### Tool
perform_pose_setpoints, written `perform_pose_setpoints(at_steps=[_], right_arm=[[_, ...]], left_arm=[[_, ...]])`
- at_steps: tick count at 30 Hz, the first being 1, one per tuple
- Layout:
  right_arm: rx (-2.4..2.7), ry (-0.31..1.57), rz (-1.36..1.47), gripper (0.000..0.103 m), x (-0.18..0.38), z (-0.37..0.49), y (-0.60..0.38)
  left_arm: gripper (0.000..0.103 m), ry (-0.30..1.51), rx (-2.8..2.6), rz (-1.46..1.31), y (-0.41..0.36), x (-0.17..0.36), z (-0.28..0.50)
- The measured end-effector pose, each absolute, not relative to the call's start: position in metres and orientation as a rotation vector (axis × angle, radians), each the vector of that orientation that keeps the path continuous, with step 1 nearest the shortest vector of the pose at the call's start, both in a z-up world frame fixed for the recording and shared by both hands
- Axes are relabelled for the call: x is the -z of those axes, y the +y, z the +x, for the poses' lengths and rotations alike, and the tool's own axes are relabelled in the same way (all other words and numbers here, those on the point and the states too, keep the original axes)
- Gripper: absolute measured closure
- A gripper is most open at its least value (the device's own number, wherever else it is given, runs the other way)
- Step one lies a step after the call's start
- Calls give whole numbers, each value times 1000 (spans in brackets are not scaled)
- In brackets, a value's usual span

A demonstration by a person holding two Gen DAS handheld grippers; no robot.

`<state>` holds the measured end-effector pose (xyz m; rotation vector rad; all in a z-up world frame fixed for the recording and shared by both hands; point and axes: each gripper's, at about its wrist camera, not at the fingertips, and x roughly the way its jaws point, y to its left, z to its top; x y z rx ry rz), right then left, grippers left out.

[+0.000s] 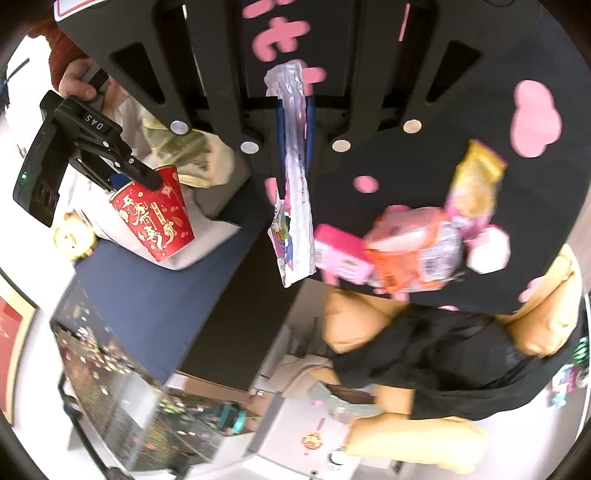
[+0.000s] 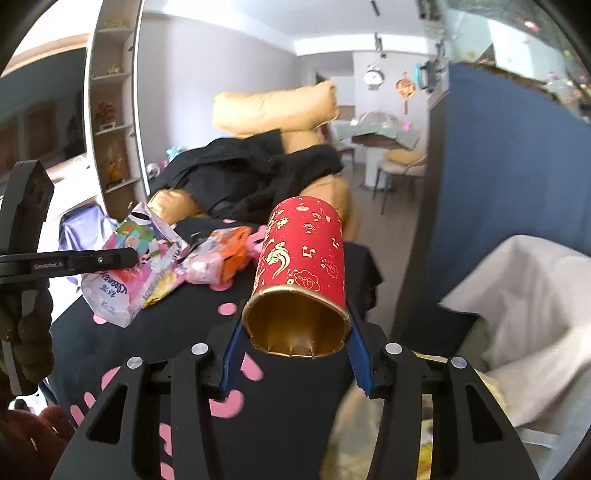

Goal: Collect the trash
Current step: 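Carry the wrapper and red cup over the yellow bag and open both tools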

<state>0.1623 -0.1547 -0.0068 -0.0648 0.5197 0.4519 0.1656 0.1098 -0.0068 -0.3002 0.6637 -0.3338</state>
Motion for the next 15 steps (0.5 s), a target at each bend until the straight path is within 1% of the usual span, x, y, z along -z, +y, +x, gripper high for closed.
perform_pose_setpoints(at_steps=[6,15], right_arm=[[-361,485,-59,57,0,137,-210],[-239,469,-15,57,7,114,-283]], left_arm=[[96,677,446,-265,48,2,168],[97,708,566,-216,-32,7,176]])
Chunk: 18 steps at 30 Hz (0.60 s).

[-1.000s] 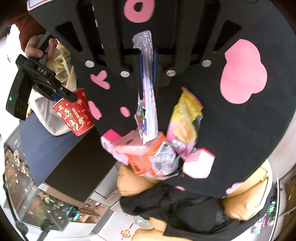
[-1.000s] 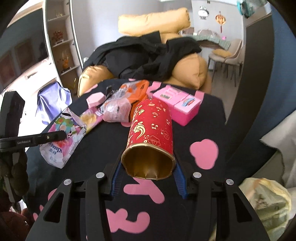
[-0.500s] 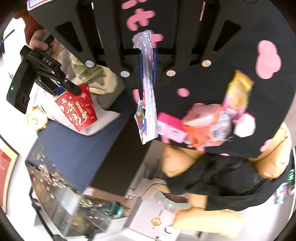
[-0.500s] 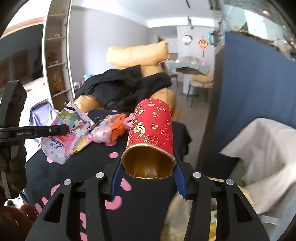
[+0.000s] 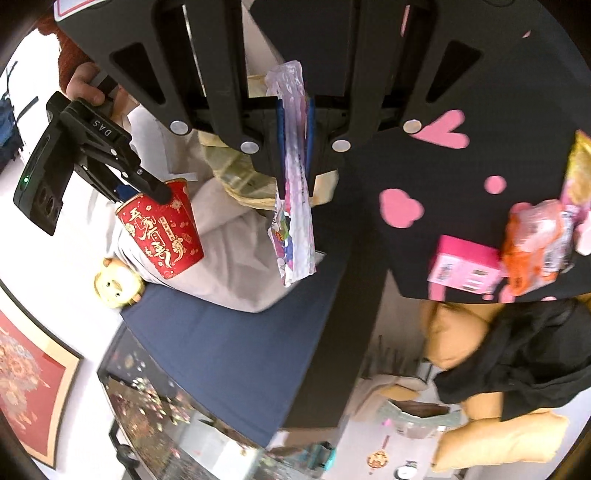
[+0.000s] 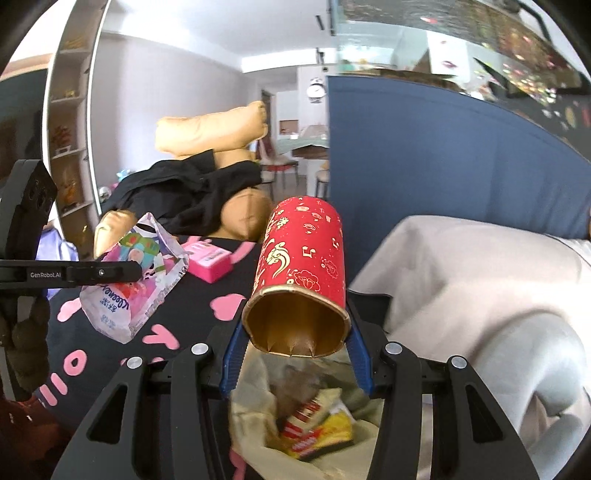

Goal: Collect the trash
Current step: 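Carry the wrapper and red cup over the yellow bag and open both tools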

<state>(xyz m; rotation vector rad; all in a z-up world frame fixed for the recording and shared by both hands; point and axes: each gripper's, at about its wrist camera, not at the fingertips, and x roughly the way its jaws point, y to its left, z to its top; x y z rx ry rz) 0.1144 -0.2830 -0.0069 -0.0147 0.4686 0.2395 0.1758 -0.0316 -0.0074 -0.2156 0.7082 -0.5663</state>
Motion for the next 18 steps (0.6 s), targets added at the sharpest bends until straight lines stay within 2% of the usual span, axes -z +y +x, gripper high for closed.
perform_pose_setpoints(at_steps=[7,18], right_arm=[[-182,479,9,57,19,111,-312],[-117,509,52,57,42,112,-339]], left_arm=[[96,685,613,-229,-73,25,185],[96,744,676,-178,-111,52,190]])
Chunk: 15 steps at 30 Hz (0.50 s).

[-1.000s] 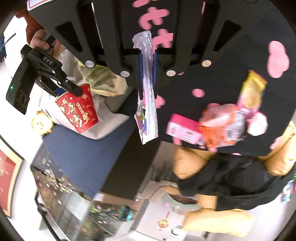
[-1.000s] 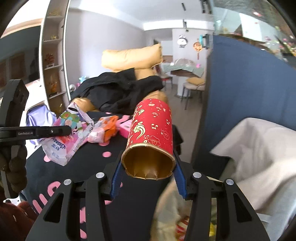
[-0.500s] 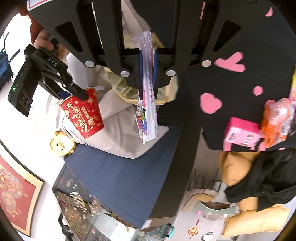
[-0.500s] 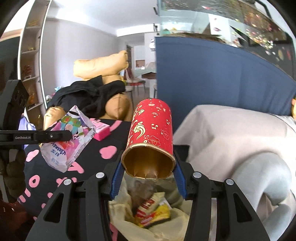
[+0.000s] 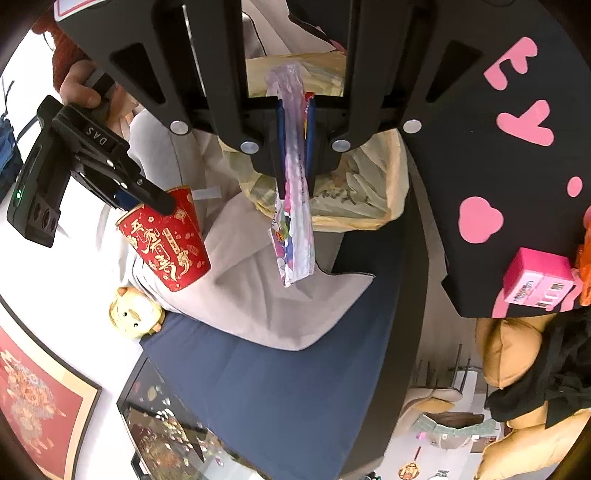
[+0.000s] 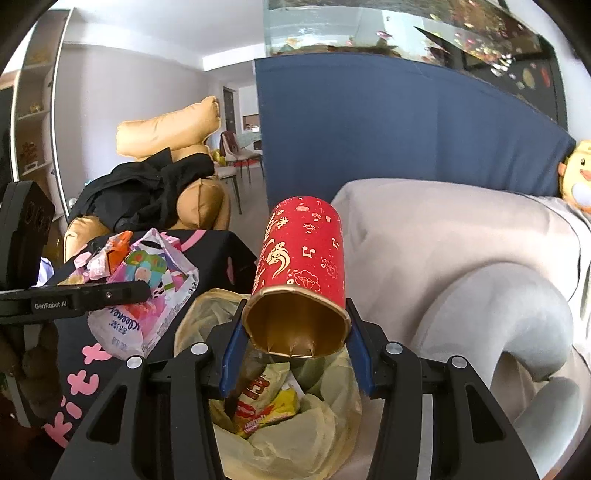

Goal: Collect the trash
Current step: 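Carry the wrapper and red cup over the yellow bag and open both tools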

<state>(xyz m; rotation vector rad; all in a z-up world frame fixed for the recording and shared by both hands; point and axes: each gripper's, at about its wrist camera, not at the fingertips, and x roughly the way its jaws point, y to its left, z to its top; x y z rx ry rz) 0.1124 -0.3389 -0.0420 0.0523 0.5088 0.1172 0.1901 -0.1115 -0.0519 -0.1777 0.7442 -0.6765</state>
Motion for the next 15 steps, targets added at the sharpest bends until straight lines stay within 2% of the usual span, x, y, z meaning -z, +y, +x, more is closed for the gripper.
perform_pose_setpoints(at_steps=[15], right_arm=[[-84,550,85,56,62,120,-356]], left_arm=[[96,830,690,-223,-139,88,222]])
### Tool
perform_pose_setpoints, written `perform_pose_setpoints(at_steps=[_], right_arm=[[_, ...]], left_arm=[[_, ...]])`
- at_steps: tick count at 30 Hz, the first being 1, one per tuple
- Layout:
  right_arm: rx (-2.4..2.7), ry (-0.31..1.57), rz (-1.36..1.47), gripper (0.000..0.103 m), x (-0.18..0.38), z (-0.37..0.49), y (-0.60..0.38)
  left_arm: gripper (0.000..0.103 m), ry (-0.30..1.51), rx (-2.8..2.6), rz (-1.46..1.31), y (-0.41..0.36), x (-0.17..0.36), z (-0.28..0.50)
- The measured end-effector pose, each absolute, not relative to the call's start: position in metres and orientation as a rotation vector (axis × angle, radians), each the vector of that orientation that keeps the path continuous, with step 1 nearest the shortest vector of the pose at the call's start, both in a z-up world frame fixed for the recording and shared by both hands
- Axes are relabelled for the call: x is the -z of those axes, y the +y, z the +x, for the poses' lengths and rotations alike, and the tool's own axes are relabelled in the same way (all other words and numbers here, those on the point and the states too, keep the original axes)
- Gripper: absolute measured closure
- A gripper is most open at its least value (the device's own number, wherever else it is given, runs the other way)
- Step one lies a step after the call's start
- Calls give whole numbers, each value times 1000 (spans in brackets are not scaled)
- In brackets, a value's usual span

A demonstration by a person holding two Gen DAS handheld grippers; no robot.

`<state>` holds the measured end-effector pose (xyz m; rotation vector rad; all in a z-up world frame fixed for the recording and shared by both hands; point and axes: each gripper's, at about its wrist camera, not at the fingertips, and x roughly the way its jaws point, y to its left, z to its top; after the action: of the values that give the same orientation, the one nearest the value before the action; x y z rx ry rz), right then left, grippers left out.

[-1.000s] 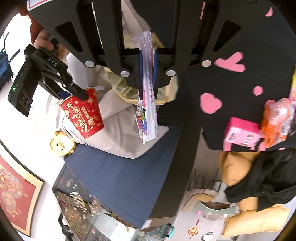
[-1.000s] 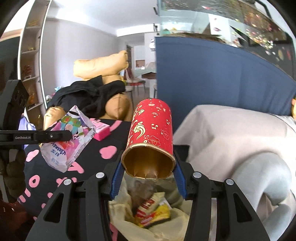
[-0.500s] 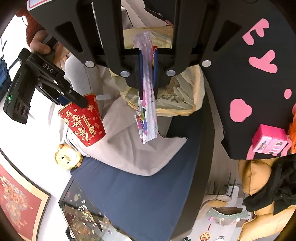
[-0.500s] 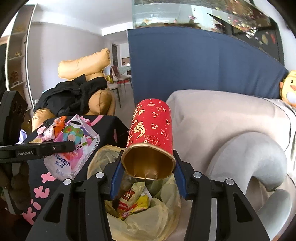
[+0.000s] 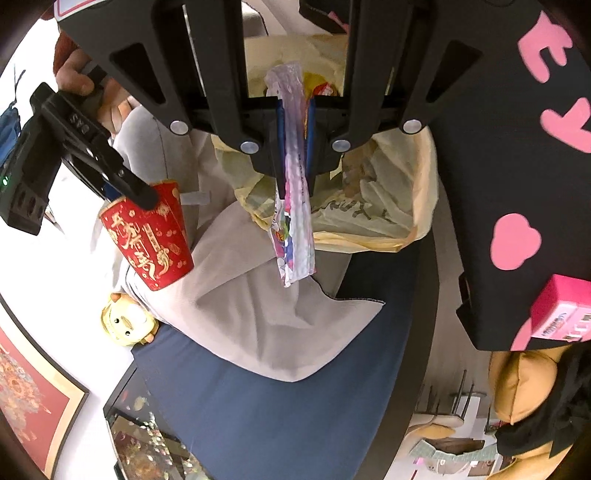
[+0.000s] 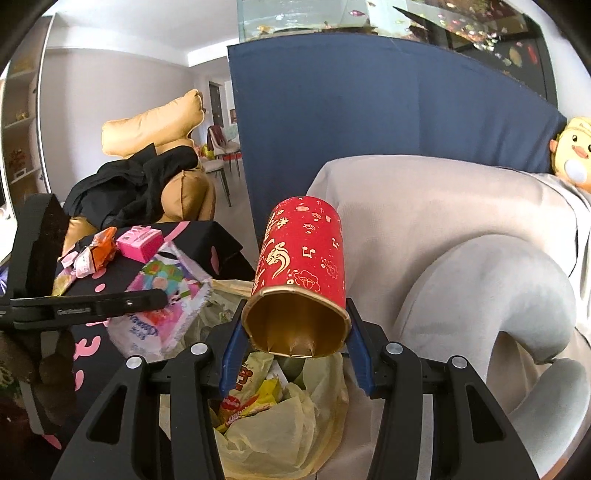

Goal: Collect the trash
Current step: 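Carry the wrapper and red cup over the yellow bag and open both tools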

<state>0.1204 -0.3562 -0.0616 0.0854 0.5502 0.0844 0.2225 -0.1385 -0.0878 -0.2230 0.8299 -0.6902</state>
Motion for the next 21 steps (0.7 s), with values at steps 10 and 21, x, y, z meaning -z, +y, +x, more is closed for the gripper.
perform_pose_setpoints(at_steps=[10,21], right_arm=[[-90,554,96,56,64,123,-359],[-139,584,95,56,73,128,-335]], left_arm=[[64,887,683,-244,-143,106,230],[52,840,508,-164,-88,93,214]])
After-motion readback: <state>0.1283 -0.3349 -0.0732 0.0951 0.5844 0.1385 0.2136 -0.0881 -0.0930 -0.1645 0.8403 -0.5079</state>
